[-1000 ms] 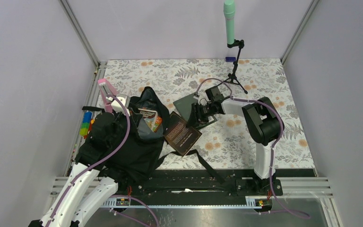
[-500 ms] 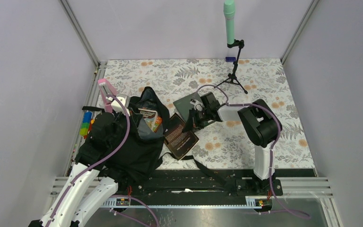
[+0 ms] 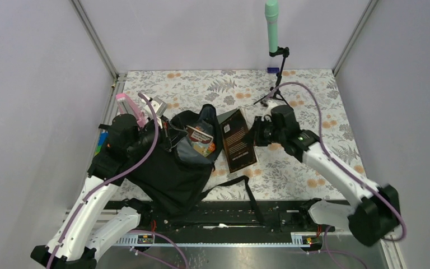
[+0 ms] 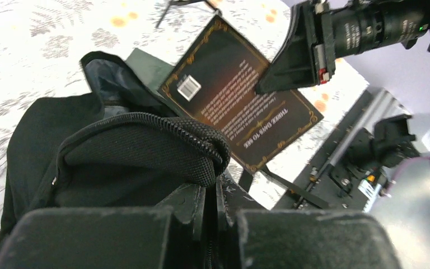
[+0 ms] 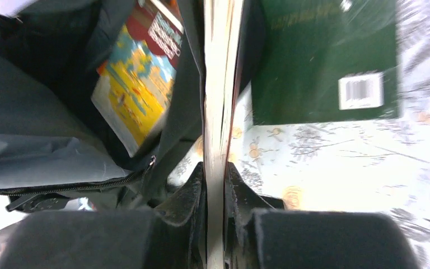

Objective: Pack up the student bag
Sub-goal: Pick up the book from the center of the board.

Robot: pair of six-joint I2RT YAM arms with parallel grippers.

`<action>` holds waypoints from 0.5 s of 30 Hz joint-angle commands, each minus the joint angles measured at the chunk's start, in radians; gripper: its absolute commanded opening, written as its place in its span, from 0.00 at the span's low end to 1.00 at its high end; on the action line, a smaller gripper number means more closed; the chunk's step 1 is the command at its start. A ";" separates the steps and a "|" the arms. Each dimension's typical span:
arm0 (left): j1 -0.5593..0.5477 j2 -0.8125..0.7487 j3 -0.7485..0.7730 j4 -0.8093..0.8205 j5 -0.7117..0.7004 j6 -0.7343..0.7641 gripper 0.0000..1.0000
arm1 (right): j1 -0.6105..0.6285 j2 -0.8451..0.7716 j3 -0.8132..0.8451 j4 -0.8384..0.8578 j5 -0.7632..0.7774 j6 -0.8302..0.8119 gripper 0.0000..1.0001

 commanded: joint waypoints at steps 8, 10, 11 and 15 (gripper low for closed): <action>-0.008 -0.044 0.033 0.093 0.195 0.088 0.00 | 0.000 -0.472 -0.133 0.145 0.136 -0.086 0.00; -0.008 -0.087 -0.011 0.075 0.181 0.089 0.00 | 0.001 -0.483 -0.172 0.263 0.103 -0.072 0.00; -0.008 -0.106 -0.031 0.064 0.172 0.088 0.00 | 0.001 -0.474 -0.181 0.307 0.083 -0.066 0.00; -0.008 -0.179 -0.109 0.048 0.143 0.056 0.00 | 0.001 -0.396 -0.175 0.445 0.008 -0.043 0.00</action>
